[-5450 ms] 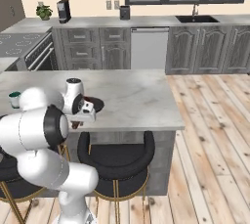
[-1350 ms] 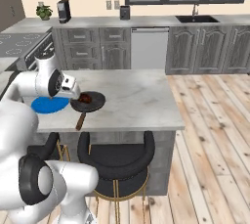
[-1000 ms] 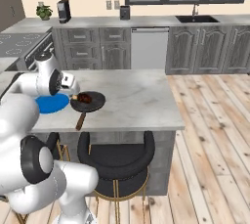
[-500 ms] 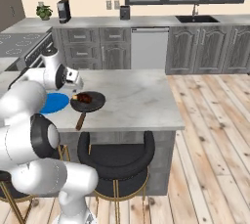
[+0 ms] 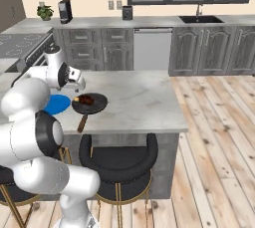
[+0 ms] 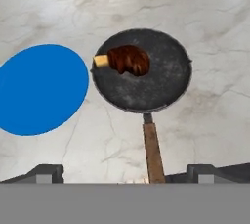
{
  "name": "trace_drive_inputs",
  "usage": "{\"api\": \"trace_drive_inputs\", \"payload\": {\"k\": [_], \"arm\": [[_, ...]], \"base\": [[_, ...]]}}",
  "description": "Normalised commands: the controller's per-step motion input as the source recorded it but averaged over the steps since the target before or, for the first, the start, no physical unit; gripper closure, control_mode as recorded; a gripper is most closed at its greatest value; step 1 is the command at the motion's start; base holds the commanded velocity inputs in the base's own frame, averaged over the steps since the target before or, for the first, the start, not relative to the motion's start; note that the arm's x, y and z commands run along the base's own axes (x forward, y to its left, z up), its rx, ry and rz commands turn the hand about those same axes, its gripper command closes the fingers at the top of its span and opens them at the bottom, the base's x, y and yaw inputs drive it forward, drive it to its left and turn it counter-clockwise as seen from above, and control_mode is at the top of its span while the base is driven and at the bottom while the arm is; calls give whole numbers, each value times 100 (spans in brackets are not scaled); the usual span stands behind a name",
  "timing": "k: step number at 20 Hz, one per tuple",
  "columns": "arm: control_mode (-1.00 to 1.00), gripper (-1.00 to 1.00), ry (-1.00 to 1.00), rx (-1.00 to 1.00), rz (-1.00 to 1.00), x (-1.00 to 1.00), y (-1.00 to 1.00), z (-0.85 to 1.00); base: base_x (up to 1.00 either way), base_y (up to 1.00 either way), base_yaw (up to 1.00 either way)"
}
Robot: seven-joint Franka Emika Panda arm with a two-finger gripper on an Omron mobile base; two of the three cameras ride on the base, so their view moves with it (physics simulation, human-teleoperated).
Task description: Pick up the pan with the steak in it and place it on the dining table. Then place the steak on the plate.
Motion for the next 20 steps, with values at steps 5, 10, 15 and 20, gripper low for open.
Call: {"api": "trace_drive_inputs", "payload": {"k": [5, 10, 15, 20], "arm": [[-100, -100, 4, 0, 7, 0, -2, -8], [-100, -100, 3, 0, -5, 22, 0, -1], [-100, -100, 3, 0, -21, 33, 6, -5], [-100, -100, 4, 0, -28, 34, 7, -8]], "base": [[0, 0, 0], [0, 0, 0], [0, 0, 0], [0, 0, 0]]}}
